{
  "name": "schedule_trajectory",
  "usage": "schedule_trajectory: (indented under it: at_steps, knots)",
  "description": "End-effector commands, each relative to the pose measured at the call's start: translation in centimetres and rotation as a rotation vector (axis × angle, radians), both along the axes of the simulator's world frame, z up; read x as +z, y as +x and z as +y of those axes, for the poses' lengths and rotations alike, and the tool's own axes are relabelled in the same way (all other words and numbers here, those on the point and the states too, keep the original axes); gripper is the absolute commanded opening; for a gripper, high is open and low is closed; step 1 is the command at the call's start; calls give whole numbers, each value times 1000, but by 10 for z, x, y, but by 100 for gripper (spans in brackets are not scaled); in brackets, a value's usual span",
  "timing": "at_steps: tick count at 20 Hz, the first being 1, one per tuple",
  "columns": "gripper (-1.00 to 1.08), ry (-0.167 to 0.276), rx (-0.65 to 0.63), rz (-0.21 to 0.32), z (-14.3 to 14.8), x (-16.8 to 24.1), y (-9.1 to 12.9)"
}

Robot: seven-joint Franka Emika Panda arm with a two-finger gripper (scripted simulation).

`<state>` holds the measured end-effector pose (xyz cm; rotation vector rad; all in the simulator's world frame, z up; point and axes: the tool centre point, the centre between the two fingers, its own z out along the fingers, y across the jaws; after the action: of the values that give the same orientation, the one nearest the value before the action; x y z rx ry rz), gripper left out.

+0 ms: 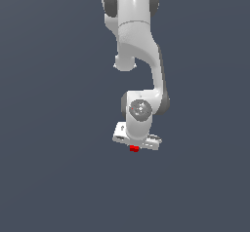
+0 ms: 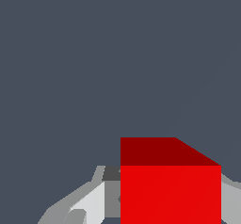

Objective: Pick up the red cube and move it to a goal position.

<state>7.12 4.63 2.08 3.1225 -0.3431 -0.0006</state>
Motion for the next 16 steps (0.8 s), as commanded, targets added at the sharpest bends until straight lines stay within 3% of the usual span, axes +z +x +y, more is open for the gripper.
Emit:
schedule_trajectory:
  at_steps: [1,16]
  knots:
    - [-100,0,0,0,0,1,-1]
    - [-100,0,0,0,1,58,-35]
